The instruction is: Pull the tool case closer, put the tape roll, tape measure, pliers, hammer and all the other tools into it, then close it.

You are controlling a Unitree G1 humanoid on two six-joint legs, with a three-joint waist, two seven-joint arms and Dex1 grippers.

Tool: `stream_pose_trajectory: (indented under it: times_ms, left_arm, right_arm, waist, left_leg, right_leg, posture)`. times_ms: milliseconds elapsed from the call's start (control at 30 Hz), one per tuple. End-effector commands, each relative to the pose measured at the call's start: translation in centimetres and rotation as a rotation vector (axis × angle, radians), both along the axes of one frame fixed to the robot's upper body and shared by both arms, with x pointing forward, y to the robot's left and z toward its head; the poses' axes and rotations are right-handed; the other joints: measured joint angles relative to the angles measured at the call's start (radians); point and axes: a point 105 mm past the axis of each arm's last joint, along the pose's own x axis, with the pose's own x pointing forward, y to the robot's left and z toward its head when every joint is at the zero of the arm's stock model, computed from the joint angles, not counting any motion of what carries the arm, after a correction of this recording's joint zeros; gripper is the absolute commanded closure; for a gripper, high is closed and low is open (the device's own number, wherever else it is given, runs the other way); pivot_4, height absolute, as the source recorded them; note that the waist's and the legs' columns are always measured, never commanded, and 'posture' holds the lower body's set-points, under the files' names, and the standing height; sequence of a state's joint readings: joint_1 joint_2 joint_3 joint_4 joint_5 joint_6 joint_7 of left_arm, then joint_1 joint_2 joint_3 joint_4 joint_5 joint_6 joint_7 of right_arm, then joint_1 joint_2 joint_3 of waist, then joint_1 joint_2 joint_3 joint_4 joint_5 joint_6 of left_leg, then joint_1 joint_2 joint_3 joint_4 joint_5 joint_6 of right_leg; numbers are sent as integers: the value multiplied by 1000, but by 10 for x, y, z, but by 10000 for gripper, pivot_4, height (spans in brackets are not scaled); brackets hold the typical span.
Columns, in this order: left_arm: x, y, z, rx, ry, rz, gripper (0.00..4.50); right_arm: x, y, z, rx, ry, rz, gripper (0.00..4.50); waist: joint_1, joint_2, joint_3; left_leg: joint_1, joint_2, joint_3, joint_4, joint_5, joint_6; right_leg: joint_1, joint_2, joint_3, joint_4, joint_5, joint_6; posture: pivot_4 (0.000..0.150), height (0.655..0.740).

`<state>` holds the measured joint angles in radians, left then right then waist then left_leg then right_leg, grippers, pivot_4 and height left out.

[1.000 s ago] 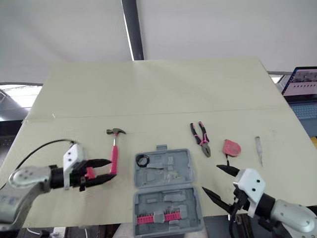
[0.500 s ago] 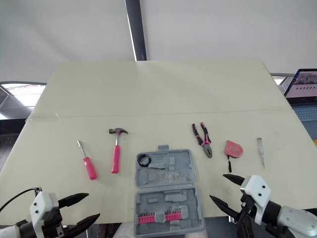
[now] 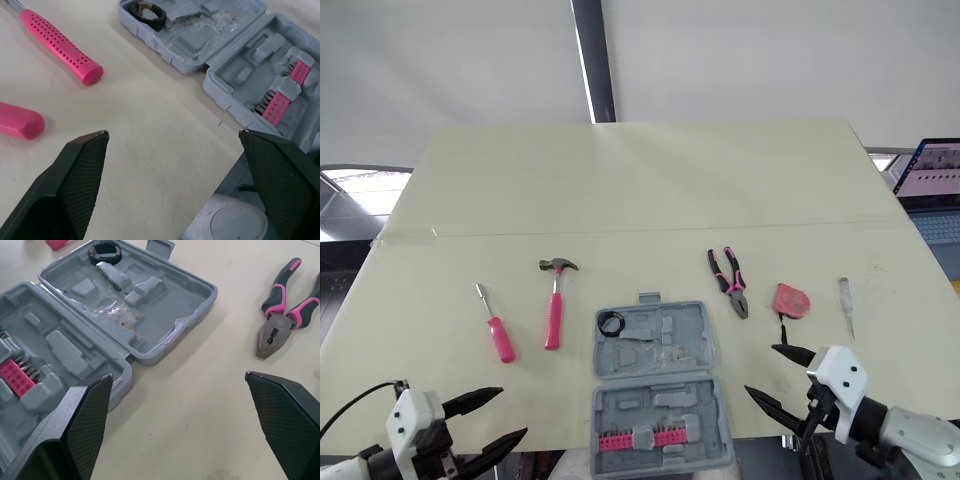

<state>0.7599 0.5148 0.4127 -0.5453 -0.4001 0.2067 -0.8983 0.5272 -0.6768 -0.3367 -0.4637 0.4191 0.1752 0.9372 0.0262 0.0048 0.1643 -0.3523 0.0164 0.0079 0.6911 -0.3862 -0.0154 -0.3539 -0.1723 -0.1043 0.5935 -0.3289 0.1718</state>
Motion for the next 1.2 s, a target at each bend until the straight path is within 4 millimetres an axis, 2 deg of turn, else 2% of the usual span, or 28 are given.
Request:
stream_pose_trajectory:
  times_ms: [33, 133, 233, 300, 433, 533, 700, 933, 1067, 1200]
  left_arm:
    - [9, -5, 13, 16, -67, -14, 353]
    - [14, -13, 23, -2, -107, -52, 353]
    - [33, -20, 39, -22, -220, -75, 353]
    - [43, -34, 50, -106, -260, -111, 353]
    - [46, -68, 60, -198, -279, -259, 353]
    - [49, -77, 61, -212, -293, -271, 353]
    - [55, -82, 60, -208, -295, -256, 353]
    - [63, -79, 59, -191, -306, -195, 353]
    - [61, -77, 57, -197, -286, -178, 353]
    - [55, -71, 53, -181, -259, -153, 353]
  right_arm:
    - [4, -3, 6, -14, -20, 1, 0]
    - [7, -5, 7, -18, -29, -5, 0]
    - [13, -8, 9, -21, -53, -39, 0]
    - [20, -10, 14, -14, -82, -80, 0]
    - [24, -14, 20, -23, -124, -159, 0]
    - [24, -14, 22, -30, -148, -194, 0]
    - [29, -11, 23, -15, -174, -257, 0]
    - [34, -8, 23, -9, -143, -322, 0]
    - [50, 7, 6, -2, -21, -366, 0]
    - [74, 11, 2, 3, 20, -420, 0]
  waist:
    - [0, 0, 0]
    - [0, 0, 0]
    - [2, 1, -1]
    - [3, 2, -1]
    - [-3, 4, -3]
    - [-3, 5, -3]
    - [-2, 5, -3]
    - [-1, 6, -3]
    - [-5, 6, -4]
    - [-5, 7, -4]
  left_leg:
    - [0, 0, 0, 0, 0, 0]
    - [0, 0, 0, 0, 0, 0]
    - [0, 0, 0, 0, 0, 0]
    - [0, 0, 0, 1, 0, 0]
    - [0, 0, -1, 2, 0, 0]
    - [0, 0, 0, 1, -1, 0]
    - [0, 0, 0, 1, 0, 0]
    - [0, 0, 0, 2, -1, 0]
    - [0, 0, 0, 2, 0, 0]
    - [0, 0, 0, 1, -1, 0]
  right_leg:
    - [0, 0, 0, 0, 0, 0]
    - [0, 0, 0, 0, 0, 0]
    - [0, 0, 0, 0, 0, 0]
    - [0, 0, 0, 1, 0, 0]
    - [1, 0, 0, 1, 0, 0]
    - [0, 0, 0, 1, 0, 0]
    - [0, 0, 0, 1, 0, 0]
    - [0, 0, 0, 1, 0, 0]
    - [0, 0, 0, 1, 0, 0]
    - [-1, 0, 0, 1, 0, 0]
  posture:
    - [1500, 7360]
    - [1500, 7360]
    - [1500, 7360]
    - [1500, 7360]
    - [1500, 7360]
    - [1500, 7360]
    - [1500, 7360]
    - [1500, 7360]
    - [1500, 7360]
    - [1500, 7360]
